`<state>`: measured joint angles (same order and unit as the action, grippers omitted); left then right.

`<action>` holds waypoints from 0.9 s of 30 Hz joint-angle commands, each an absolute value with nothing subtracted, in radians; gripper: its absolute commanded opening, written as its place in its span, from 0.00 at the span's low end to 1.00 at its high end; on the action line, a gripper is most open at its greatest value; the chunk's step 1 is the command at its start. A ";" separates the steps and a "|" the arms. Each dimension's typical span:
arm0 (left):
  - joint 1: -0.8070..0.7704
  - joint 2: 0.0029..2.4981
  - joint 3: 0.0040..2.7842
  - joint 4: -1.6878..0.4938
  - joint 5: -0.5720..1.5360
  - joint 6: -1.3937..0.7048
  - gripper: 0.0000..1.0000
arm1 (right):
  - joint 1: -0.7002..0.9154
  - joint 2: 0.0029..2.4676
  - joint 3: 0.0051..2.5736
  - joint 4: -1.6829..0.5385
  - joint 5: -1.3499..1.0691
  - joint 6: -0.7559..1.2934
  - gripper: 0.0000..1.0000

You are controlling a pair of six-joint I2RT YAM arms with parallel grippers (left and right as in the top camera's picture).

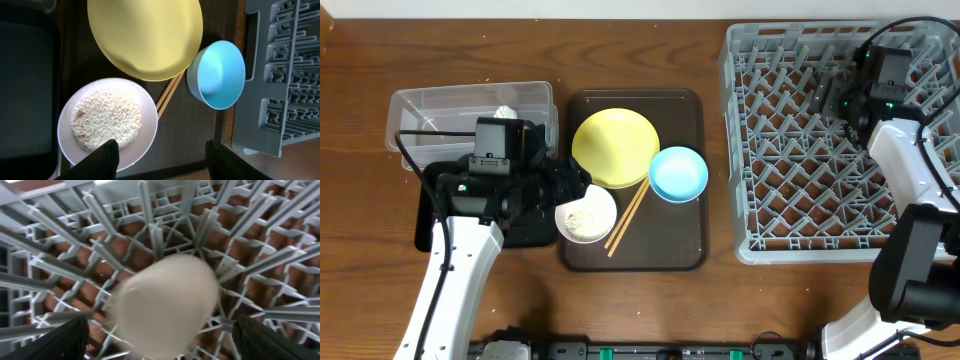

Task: Sort waste into correct bins and load items into the dishwasher rack
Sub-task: 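Carry the cup with the right gripper and place it upside down in the rack, then move the right gripper to the blue bowl and grasp its rim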

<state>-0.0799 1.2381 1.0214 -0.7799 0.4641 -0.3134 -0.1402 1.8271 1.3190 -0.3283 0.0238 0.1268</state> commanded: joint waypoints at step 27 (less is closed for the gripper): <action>-0.075 1.235 1.028 -0.908 0.226 -0.313 0.63 | 0.131 1.584 1.329 -0.618 -0.460 0.007 0.79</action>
